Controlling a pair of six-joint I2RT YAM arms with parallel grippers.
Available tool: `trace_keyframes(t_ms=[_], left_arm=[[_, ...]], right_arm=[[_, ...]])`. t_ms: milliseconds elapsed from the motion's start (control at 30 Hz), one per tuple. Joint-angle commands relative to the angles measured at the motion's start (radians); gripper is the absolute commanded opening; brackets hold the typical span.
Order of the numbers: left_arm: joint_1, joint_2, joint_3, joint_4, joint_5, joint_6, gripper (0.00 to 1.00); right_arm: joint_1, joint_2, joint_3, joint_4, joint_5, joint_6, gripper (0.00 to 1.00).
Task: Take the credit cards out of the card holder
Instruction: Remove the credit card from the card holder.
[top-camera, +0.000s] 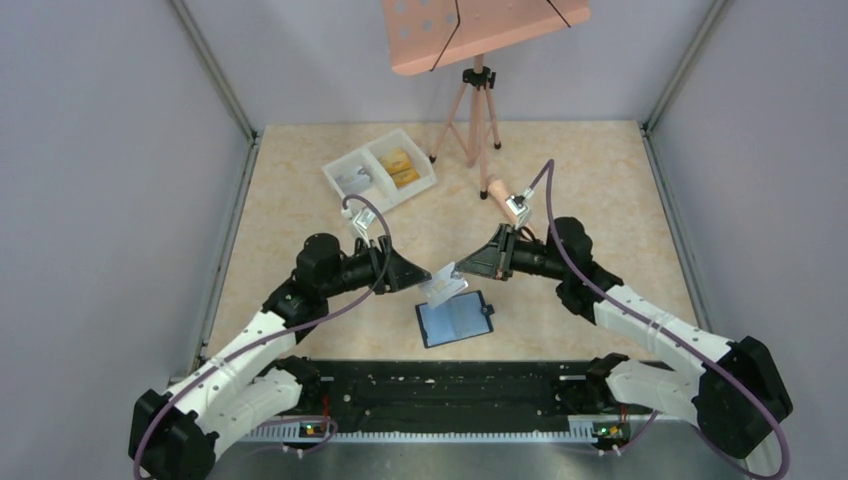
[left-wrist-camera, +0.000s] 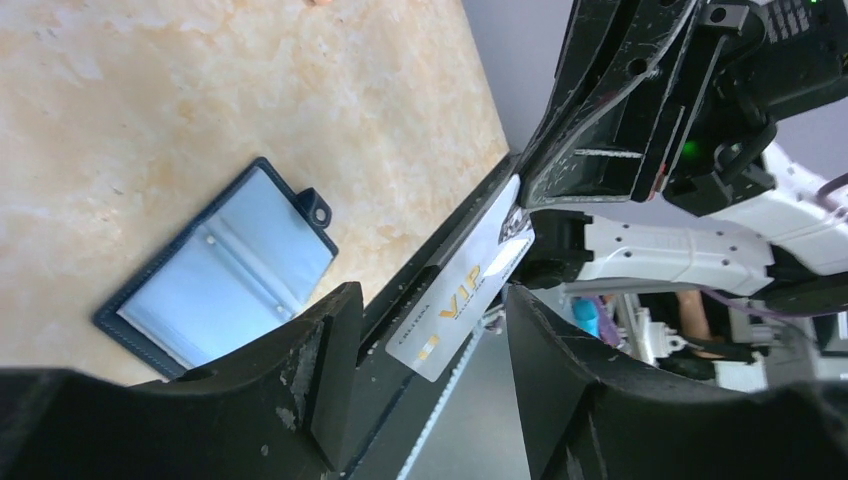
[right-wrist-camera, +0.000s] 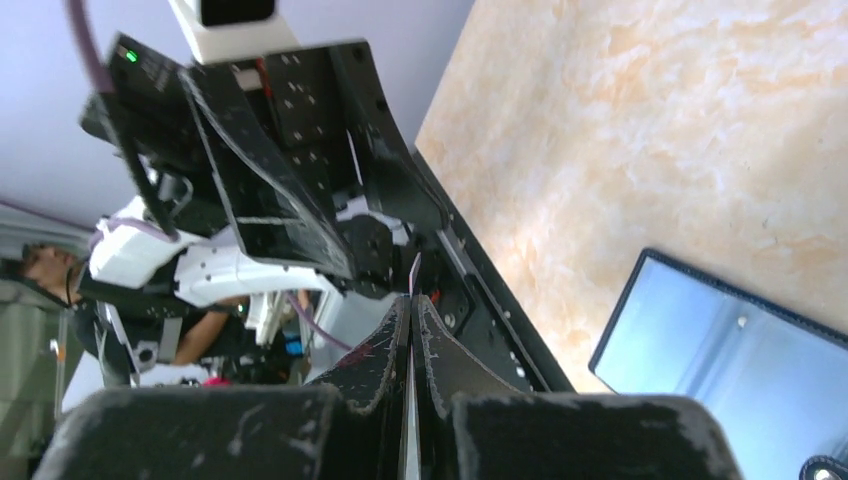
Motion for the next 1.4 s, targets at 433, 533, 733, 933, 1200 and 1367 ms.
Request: trace_keyframes(t_ms=[433,533,733,933,1200,1367], left_arm=[[0.003,0.018,-0.076,0.304,0.045,-0.193,0.59],[0.003,0.027,-0.111,0.376,0.058,-0.24,0.58],[0.003,0.041,-0.142,0.461,0.058,-0.302,0.46],[0.003,0.045,-0.144,0.454,0.05,-0.303,0.31],[0.004,0.061,-0.148,0.455,0.04,-0.315,0.0],[0.003,0.05,-0.153,0.434,0.012,-0.321,0.0]], right_arm=[[-0.008,-0.076,-0.105,0.265,0.221,0.203,0.0],[-0.008,-0.078,-0.13,0.297,0.236,0.229,0.0],[-0.009,-0.078,-0.171,0.352,0.259,0.282,0.0],[-0.011,-0.073,-0.183,0.345,0.277,0.287,0.0],[-0.018,-0.068,-0.199,0.336,0.291,0.289,0.0],[-0.026,-0.075,-0.208,0.33,0.293,0.285,0.0]])
